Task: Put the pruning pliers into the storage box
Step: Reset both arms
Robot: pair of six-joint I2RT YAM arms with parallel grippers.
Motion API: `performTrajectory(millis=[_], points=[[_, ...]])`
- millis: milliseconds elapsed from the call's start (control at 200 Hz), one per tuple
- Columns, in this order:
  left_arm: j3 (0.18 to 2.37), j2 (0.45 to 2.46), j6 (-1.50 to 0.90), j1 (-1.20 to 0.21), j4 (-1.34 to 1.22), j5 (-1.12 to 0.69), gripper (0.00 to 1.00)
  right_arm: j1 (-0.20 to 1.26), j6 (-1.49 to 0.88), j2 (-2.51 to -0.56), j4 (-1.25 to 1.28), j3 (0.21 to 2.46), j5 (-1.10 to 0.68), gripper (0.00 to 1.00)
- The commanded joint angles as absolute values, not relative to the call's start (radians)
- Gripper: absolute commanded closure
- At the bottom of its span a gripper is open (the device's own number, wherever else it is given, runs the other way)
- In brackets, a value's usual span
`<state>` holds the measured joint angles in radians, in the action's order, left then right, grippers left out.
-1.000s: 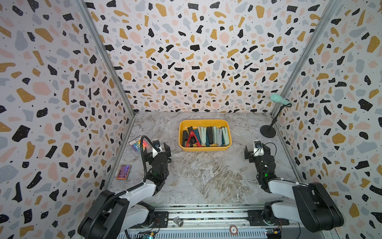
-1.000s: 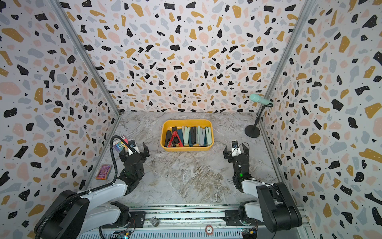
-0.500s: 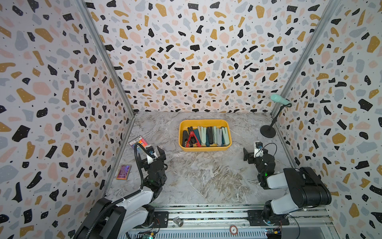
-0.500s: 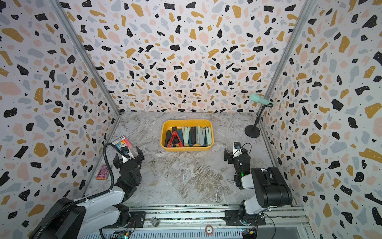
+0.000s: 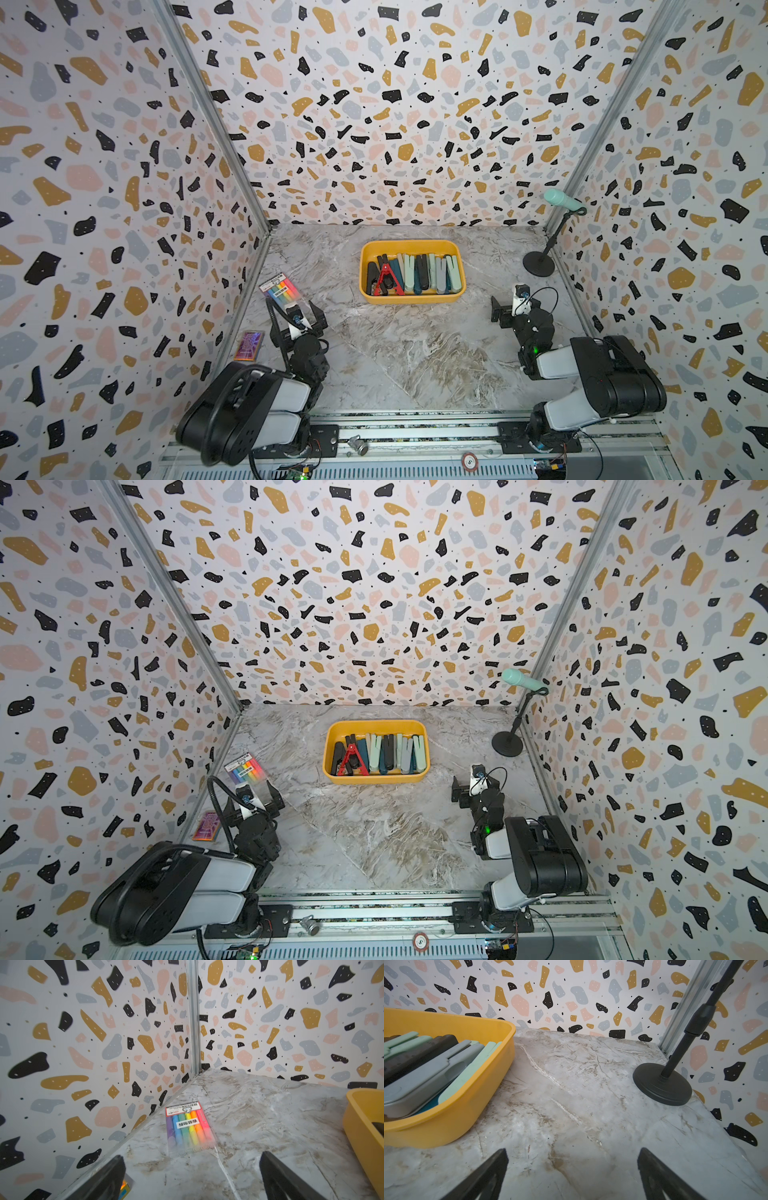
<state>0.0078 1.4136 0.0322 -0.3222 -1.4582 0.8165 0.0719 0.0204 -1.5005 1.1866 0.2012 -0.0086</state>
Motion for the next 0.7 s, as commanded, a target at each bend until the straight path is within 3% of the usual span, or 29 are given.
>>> performTrajectory(millis=[0,145,691], points=[[-0.006,1.486,0.069,-0.309,-1.675,0.783,0.00,0.068,0.020,-1.488,1.203,0.227,-0.009,0.01],[0.129,1.399,-0.043,-0.226,-1.268,0.723,0.00,0.068,0.020,-1.488,1.204,0.226,-0.010,0.01],[0.139,1.395,-0.069,-0.184,-1.248,0.674,0.01,0.068,0.020,-1.488,1.203,0.227,-0.011,0.01]])
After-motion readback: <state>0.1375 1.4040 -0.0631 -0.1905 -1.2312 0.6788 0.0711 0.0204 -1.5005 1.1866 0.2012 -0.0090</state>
